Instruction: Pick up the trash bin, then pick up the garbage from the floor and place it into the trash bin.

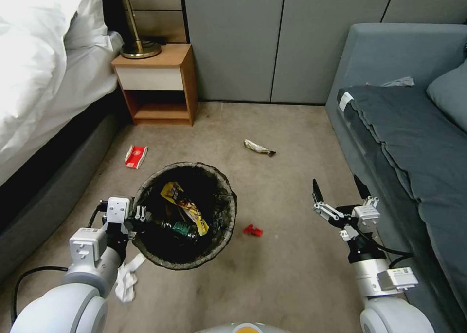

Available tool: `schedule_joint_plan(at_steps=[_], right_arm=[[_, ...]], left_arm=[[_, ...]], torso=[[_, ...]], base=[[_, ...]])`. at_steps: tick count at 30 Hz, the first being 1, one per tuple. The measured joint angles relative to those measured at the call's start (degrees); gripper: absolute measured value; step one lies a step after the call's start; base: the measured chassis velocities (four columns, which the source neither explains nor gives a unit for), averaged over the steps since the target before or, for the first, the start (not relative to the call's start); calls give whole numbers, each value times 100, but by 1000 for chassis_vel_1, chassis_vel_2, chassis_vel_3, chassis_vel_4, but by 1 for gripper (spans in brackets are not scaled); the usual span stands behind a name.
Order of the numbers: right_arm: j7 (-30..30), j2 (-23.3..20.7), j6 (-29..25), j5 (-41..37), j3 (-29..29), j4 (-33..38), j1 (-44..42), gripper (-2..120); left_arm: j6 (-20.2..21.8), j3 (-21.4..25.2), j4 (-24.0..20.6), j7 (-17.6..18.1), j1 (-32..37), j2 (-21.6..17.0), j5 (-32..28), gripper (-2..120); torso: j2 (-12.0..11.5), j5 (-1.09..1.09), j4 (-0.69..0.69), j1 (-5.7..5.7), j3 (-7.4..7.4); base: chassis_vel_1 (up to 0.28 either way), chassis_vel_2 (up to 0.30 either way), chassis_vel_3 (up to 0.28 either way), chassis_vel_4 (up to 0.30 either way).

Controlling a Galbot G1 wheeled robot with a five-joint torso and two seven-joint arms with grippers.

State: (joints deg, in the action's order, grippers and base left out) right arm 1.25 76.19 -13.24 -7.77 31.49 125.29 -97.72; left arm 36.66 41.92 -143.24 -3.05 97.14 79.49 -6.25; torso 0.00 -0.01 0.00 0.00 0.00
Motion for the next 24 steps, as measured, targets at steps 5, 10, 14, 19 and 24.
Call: schedule_joint_plan(at_steps=[5,10,14,19,24], right_arm=[[5,-4,74,20,-41,-1,20,100],[2,-20,124,19,-73,-47,58,100],[-8,-45,234,14,-134,-103,99,100],[-62,-69,482,-50,-224,-263,282,100],[-656,-96,1244,-388,-325,-666,655,100]], left_arm=[[0,-9,0,-2,-3,0,-1,1],[0,-13,0,-4,-4,-1,-9,1],[1,-22,0,-6,-19,-1,-16,1],[3,-22,0,-6,-23,0,-27,1],[7,-4,0,-6,-20,-20,-55,1]], torso=[[0,1,-1,2,1],[0,1,0,0,-1],[0,1,-1,0,-1],[0,1,0,0,-1],[0,1,0,0,-1]], base=[[-139,152,150,-164],[-21,34,0,-10],[10,-9,-13,7],[0,0,0,0],[0,0,0,0]])
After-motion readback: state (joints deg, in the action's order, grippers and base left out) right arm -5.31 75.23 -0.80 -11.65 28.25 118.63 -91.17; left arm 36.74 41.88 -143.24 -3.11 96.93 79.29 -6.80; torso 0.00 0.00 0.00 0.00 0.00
